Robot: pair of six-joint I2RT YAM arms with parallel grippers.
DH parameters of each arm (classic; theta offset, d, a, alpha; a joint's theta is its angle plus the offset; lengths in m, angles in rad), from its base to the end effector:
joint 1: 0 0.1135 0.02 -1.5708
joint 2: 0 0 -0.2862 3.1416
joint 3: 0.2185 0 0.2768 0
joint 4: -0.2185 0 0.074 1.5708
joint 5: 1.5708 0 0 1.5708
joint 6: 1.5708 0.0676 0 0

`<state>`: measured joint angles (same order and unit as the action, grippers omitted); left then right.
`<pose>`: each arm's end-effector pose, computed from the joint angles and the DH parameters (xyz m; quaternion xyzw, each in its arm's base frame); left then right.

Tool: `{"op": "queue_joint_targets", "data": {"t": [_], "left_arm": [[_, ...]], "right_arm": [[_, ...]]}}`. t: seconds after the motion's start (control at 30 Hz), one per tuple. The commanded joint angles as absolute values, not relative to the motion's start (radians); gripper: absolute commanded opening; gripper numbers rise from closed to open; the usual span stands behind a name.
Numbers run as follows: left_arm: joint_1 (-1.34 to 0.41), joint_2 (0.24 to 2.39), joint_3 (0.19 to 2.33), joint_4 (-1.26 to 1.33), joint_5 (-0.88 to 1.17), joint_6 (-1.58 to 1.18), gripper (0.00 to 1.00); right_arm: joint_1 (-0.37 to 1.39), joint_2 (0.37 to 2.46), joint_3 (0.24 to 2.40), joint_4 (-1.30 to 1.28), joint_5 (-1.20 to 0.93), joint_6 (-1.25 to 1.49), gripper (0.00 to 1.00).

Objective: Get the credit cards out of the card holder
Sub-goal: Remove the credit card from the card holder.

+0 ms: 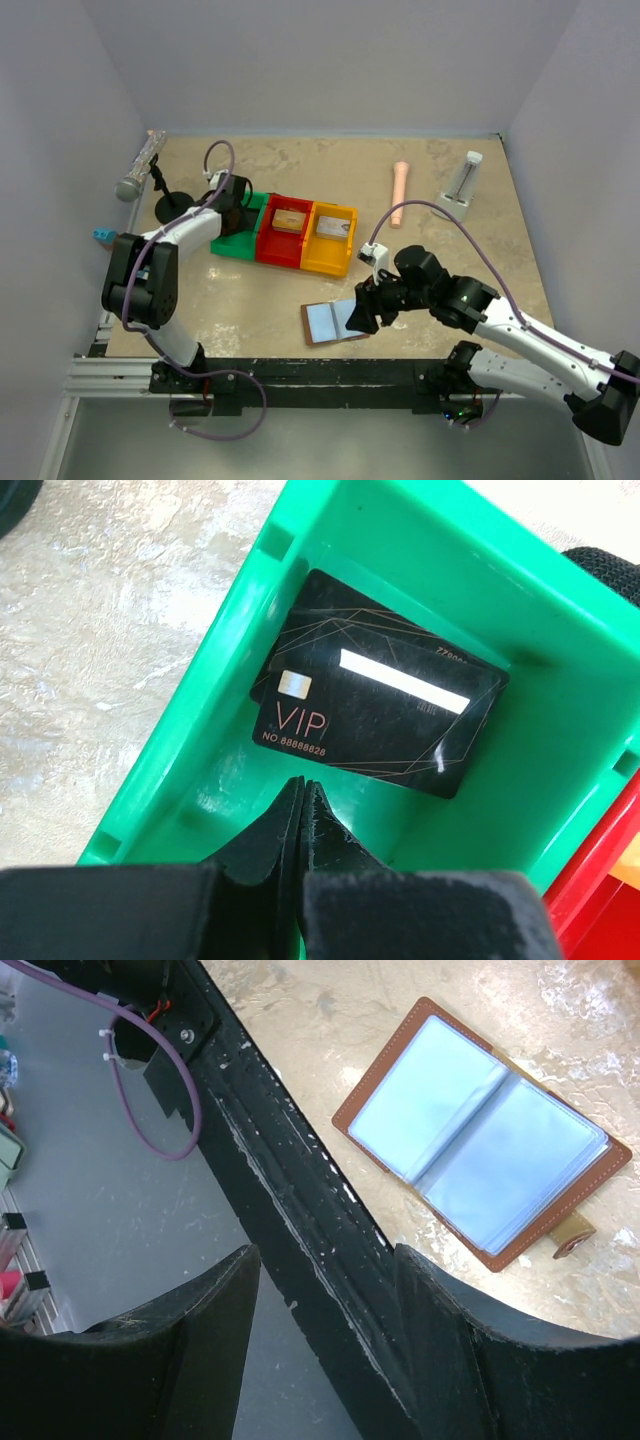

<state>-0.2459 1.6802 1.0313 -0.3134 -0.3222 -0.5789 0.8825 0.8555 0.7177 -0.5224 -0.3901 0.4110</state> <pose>0.3755 -0.0722 0.1692 -0.2035 0.9207 0.0217 0.3322 0.1174 0.1832 0.2681 -0.2887 0.8368 0.3989 0.2394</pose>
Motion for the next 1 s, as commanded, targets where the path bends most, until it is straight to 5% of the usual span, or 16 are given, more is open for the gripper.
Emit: {"op": "queue_joint_targets", "data": {"t": [0.0, 0.97], "left_arm": [[-0.253, 1.704, 1.097, -0.328, -0.336, -0.548, 0.00], [-0.255, 1.646, 1.034, -0.331, -0.325, -0.597, 0.00]], "right_arm": [[0.882, 0.861, 0.747, -0.515, -0.374, 0.400, 0.60], [0.882, 0.854, 0.726, -0.483, -0.397, 0.423, 0.60]]}}
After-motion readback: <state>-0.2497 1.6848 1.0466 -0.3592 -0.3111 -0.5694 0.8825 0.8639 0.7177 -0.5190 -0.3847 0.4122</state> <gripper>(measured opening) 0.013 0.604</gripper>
